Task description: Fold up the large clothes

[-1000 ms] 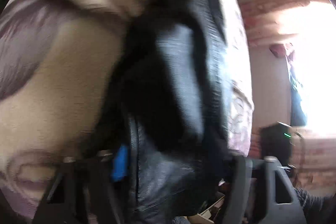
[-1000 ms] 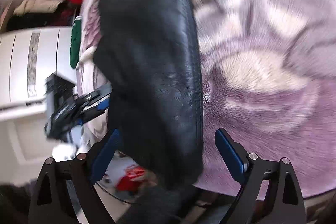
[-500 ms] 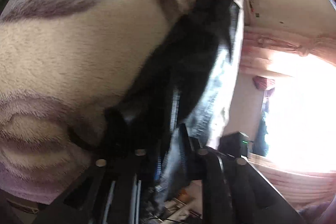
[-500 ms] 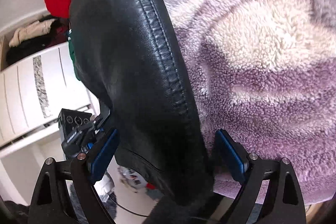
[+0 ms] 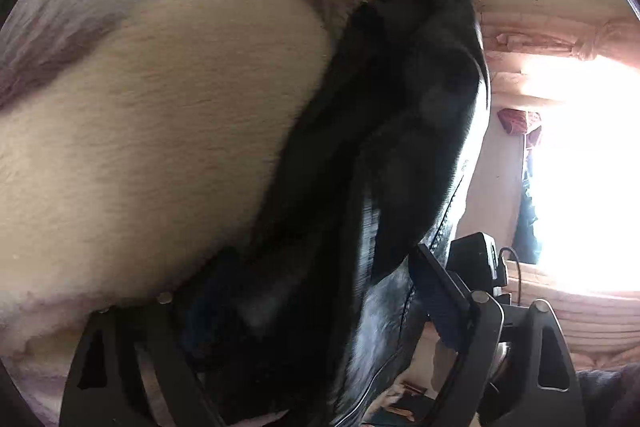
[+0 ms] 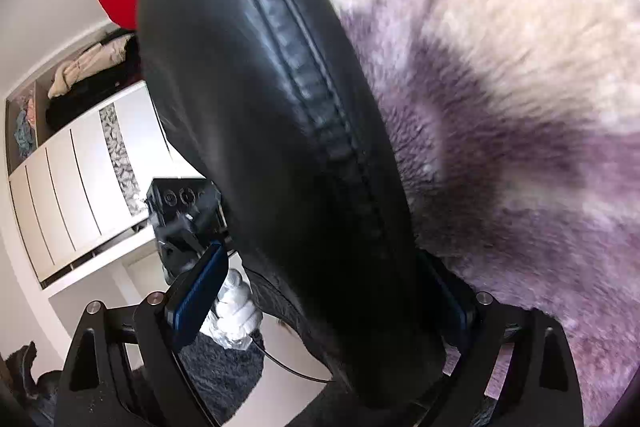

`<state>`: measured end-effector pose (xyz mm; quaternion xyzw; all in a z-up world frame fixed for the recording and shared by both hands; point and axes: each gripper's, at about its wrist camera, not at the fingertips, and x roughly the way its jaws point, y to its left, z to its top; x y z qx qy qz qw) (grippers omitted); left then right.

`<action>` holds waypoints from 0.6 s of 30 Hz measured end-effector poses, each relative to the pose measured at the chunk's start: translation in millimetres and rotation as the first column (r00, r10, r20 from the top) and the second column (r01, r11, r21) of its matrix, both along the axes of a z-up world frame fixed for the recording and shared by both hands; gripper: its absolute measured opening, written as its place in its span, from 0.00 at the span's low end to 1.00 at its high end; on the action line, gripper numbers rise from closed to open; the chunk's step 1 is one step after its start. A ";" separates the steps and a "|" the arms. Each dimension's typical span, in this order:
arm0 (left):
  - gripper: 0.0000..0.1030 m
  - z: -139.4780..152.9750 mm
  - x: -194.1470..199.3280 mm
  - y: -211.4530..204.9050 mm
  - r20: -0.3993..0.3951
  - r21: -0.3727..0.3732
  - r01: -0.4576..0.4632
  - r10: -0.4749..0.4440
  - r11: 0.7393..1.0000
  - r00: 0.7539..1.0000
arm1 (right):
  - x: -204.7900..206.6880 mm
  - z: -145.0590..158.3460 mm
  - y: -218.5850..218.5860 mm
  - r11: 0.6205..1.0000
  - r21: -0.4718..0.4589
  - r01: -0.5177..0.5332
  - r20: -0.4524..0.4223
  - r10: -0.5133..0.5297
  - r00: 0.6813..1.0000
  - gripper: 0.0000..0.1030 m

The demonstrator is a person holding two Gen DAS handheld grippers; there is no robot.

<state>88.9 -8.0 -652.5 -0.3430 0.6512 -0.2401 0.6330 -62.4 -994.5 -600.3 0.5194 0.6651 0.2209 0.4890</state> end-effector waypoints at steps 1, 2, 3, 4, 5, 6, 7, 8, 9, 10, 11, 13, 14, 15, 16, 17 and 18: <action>0.84 4.4 -1.0 -4.8 0.014 0.025 0.012 -0.013 1.000 1.000 | 2.3 -2.7 3.6 1.000 -0.002 0.003 -0.009 -0.003 1.000 0.89; 0.80 11.3 -2.5 -10.3 0.034 0.050 0.038 -0.040 0.998 0.999 | 4.5 -3.7 8.3 1.000 -0.011 -0.001 -0.018 0.000 1.000 0.76; 0.58 17.9 -4.5 -11.8 0.042 0.079 0.052 -0.055 0.996 0.998 | 4.4 -6.6 11.2 1.000 -0.021 -0.004 -0.027 0.003 1.000 0.51; 0.43 21.2 -0.9 -15.5 0.035 0.114 0.056 -0.061 0.992 0.998 | 0.6 -8.1 12.0 0.999 0.007 0.049 -0.053 -0.048 0.997 0.44; 0.31 25.5 -5.3 -12.2 0.028 0.126 0.054 -0.058 0.991 0.998 | -4.1 -8.5 12.0 0.995 0.031 0.092 -0.077 -0.090 0.993 0.35; 0.27 29.9 -8.4 -6.4 0.021 0.108 0.034 -0.036 0.994 0.999 | -9.5 -6.3 11.8 0.992 0.038 0.122 -0.096 -0.118 0.988 0.29; 0.27 33.8 -16.6 -3.1 0.007 0.096 0.019 -0.019 0.995 1.000 | -15.2 -2.7 12.8 0.991 0.032 0.128 -0.112 -0.123 0.986 0.27; 0.27 38.0 -26.8 3.4 -0.008 0.089 0.007 -0.007 0.996 1.000 | -22.5 2.0 15.4 0.992 0.035 0.124 -0.127 -0.119 0.985 0.26; 0.27 41.2 -37.6 8.3 -0.020 0.097 0.009 -0.007 0.995 1.000 | -31.3 6.7 20.5 0.993 0.047 0.109 -0.145 -0.101 0.984 0.24; 0.27 41.9 -46.7 11.6 -0.039 0.104 0.014 -0.010 0.995 0.999 | -39.2 10.3 25.6 0.995 0.055 0.087 -0.159 -0.077 0.984 0.23; 0.27 39.7 -55.3 13.6 -0.056 0.104 0.016 -0.010 0.994 0.998 | -50.5 12.4 32.8 0.996 0.064 0.057 -0.186 -0.045 0.982 0.22; 0.27 27.9 -75.7 20.6 -0.117 0.093 0.014 -0.003 0.996 0.993 | -70.7 10.8 43.7 0.999 0.044 0.000 -0.249 0.011 0.969 0.22; 0.27 23.0 -77.2 23.8 -0.138 0.080 0.006 0.006 0.997 0.990 | -78.4 9.0 46.9 0.998 0.000 -0.060 -0.286 0.058 0.957 0.33; 0.27 19.1 -78.8 25.8 -0.153 0.058 -0.010 0.018 0.998 0.988 | -80.0 9.0 46.6 0.994 -0.038 -0.107 -0.303 0.090 0.949 0.46; 0.27 17.0 -74.1 28.6 -0.158 0.033 -0.021 0.026 0.999 0.987 | -79.7 11.1 43.9 0.982 -0.086 -0.166 -0.313 0.132 0.941 0.47; 0.27 15.8 -73.5 35.3 -0.153 0.029 -0.026 0.030 0.999 0.988 | -77.2 17.9 37.1 0.971 -0.129 -0.200 -0.310 0.152 0.938 0.47; 0.27 14.2 -71.1 34.5 -0.145 0.038 -0.027 0.032 0.999 0.989 | -74.1 27.7 28.2 0.965 -0.171 -0.197 -0.300 0.140 0.944 0.48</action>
